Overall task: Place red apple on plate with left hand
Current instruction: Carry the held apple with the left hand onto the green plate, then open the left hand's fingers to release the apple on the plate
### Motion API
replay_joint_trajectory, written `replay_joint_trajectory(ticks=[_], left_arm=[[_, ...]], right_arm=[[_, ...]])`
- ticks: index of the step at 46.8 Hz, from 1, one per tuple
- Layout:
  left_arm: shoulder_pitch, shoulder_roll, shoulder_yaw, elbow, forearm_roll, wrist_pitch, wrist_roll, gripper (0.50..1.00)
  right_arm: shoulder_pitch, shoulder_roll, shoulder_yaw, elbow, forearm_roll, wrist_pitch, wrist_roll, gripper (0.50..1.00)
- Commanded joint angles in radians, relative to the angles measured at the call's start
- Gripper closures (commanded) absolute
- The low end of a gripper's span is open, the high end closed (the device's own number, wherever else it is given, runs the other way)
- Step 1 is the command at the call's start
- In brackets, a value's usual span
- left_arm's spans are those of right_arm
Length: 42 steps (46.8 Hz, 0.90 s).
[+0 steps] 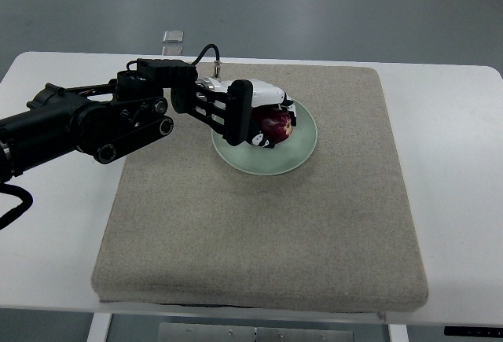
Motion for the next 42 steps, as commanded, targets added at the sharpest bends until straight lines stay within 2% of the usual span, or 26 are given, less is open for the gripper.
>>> replay_joint_trajectory(ticks=[1, 3, 5, 15, 18, 26, 29, 42], left_arm=[[0.005, -0.001, -0.002, 0.000, -0.002, 0.002, 0.000, 0.793], [0.006, -0.001, -0.002, 0.000, -0.002, 0.002, 0.000, 0.789], [0.008, -0.001, 0.000, 0.000, -0.002, 0.002, 0.000, 0.763], [0.012, -0.006, 0.000, 0.000, -0.002, 0.002, 0.000, 0.724], [0.012, -0.007, -0.002, 0.000, -0.003, 0.002, 0.000, 0.650], [0.011, -0.007, 0.000, 0.000, -0.003, 0.002, -0.014, 0.643], [0.011, -0.007, -0.002, 0.001, -0.003, 0.002, -0.015, 0.619], [0.009, -0.006, -0.002, 0.023, -0.005, 0.006, -0.023, 0.615]], right_arm=[[0.000, 0.000, 0.000, 0.000, 0.000, 0.000, 0.000, 0.570], [0.000, 0.000, 0.000, 0.000, 0.000, 0.000, 0.000, 0.570], [0.000, 0.000, 0.000, 0.000, 0.000, 0.000, 0.000, 0.568], [0.000, 0.000, 0.000, 0.000, 0.000, 0.000, 0.000, 0.568], [0.000, 0.000, 0.000, 0.000, 0.000, 0.000, 0.000, 0.568], [0.000, 0.000, 0.000, 0.000, 0.000, 0.000, 0.000, 0.568], [0.000, 0.000, 0.000, 0.000, 0.000, 0.000, 0.000, 0.568], [0.000, 0.000, 0.000, 0.000, 0.000, 0.000, 0.000, 0.570]])
